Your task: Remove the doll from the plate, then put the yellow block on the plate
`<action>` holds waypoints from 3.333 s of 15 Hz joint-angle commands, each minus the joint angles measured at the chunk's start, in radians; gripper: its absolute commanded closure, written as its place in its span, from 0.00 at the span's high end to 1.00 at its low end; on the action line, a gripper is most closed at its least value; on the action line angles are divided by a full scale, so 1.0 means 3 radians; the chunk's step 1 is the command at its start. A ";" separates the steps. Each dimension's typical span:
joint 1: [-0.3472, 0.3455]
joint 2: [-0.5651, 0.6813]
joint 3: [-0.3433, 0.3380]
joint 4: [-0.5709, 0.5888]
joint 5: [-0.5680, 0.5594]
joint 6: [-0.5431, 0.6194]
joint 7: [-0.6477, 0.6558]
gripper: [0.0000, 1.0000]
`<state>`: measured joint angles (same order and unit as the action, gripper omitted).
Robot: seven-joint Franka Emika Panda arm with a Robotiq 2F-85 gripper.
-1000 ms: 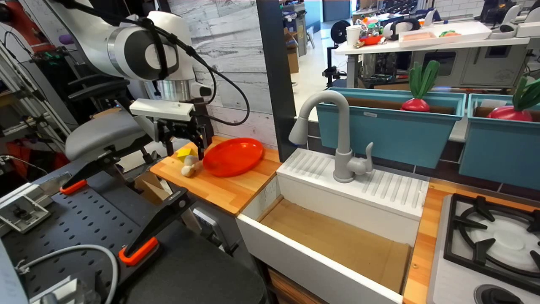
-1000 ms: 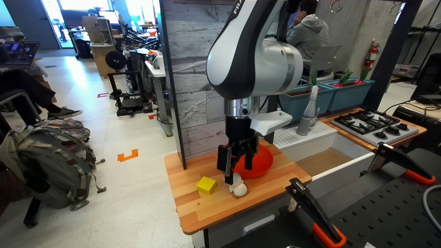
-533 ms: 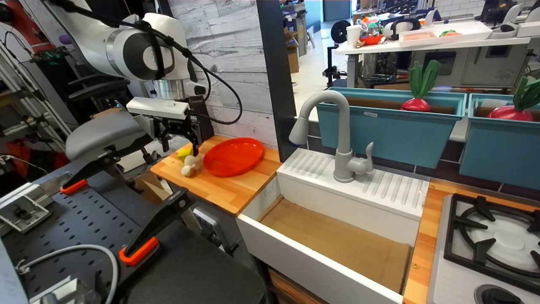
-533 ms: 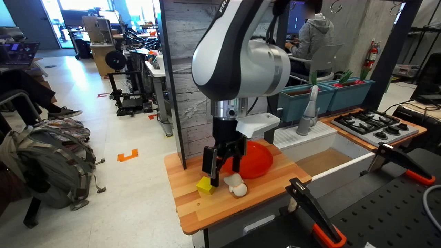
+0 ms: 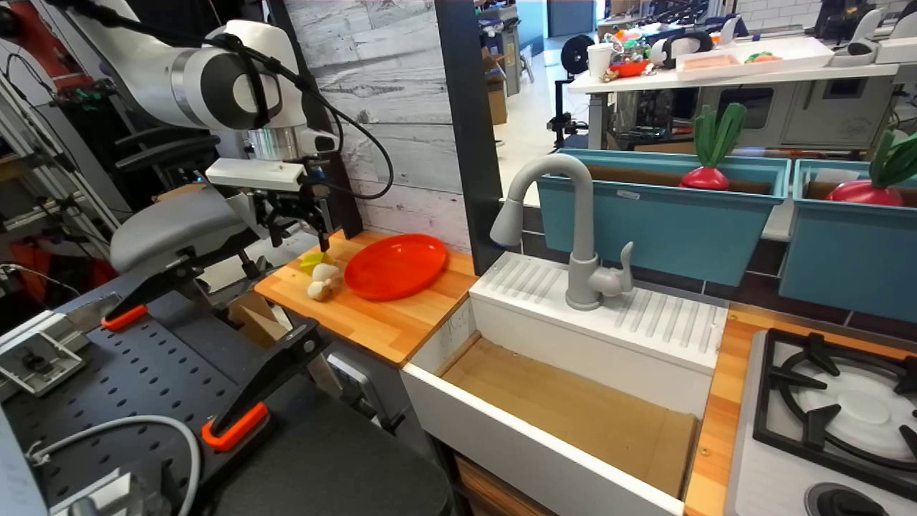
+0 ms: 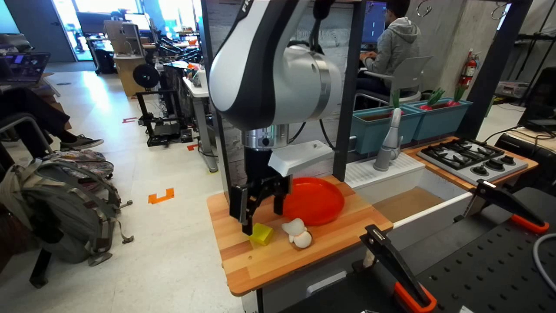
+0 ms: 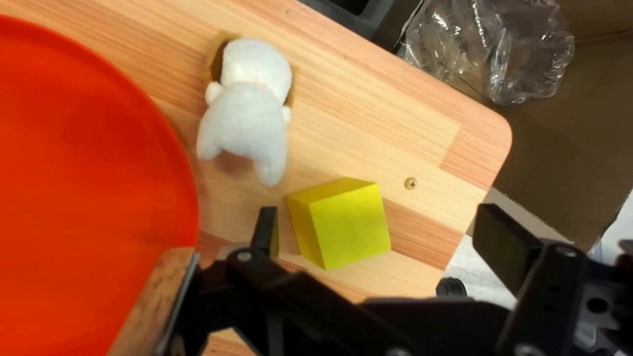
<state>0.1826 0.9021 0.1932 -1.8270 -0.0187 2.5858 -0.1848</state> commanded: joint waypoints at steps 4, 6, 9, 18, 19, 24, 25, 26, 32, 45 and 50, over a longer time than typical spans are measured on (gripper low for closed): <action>0.0332 0.0206 -0.0231 0.0298 -0.0189 -0.0033 0.0320 1.00; 0.0390 0.0255 -0.0291 0.0370 -0.0234 -0.0067 0.0398 1.00; 0.0441 0.0351 -0.0351 0.0504 -0.0264 -0.0167 0.0469 1.00; 0.0412 0.0560 -0.0335 0.0874 -0.0250 -0.0568 0.0508 0.26; 0.0413 0.0567 -0.0335 0.0898 -0.0252 -0.0597 0.0514 0.24; 0.0431 0.0394 -0.0346 0.0712 -0.0261 -0.0497 0.0601 0.23; 0.0430 0.0313 -0.0353 0.0614 -0.0262 -0.0435 0.0628 0.23; 0.0429 0.0257 -0.0361 0.0546 -0.0262 -0.0379 0.0656 0.23; 0.0402 -0.0186 -0.0526 0.0002 -0.0246 0.0105 0.0945 0.23; -0.0026 -0.0105 -0.0776 -0.0224 -0.0110 0.0449 0.1101 0.23; -0.0061 0.0088 -0.0777 -0.0004 -0.0128 0.0319 0.1115 0.23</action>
<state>0.1594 0.8857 -0.0417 -1.8876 -0.0685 2.7112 0.1390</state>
